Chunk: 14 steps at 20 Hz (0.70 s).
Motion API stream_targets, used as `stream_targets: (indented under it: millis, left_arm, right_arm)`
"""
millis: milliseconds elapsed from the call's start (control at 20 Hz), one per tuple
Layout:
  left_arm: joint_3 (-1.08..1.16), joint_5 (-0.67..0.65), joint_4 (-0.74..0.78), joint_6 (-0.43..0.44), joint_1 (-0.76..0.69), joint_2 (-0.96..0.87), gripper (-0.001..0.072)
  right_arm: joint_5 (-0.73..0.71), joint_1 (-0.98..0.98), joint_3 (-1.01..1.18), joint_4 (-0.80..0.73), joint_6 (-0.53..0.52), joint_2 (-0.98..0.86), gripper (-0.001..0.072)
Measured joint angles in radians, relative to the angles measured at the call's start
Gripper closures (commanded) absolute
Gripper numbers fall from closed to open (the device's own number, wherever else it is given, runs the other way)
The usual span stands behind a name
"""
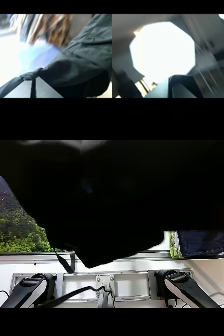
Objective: Fold the clothes and pants, and hang the long-sleeved shirts on hangers.
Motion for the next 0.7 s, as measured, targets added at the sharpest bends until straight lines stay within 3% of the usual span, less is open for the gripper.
stream_targets:
  millis: [250, 500, 700]
  left_arm:
    - [-0.001, -0.089, 0.152, -0.007, 0.0, -0.23, 0.0707]
    - [-0.002, -0.064, 0.328, -0.01, 0.0, -0.571, 0.0708]
    - [-0.002, -0.031, 0.452, -0.01, 0.007, -0.729, 0.0709]
  right_arm:
    - [0.084, 0.0, 0.004, -0.003, -0.058, -0.289, 0.0691]
    - [0.002, 0.0, 0.005, 0.056, -0.122, -0.582, 0.0691]
    - [-0.015, 0.0, 0.003, 0.086, -0.139, -0.678, 0.0691]
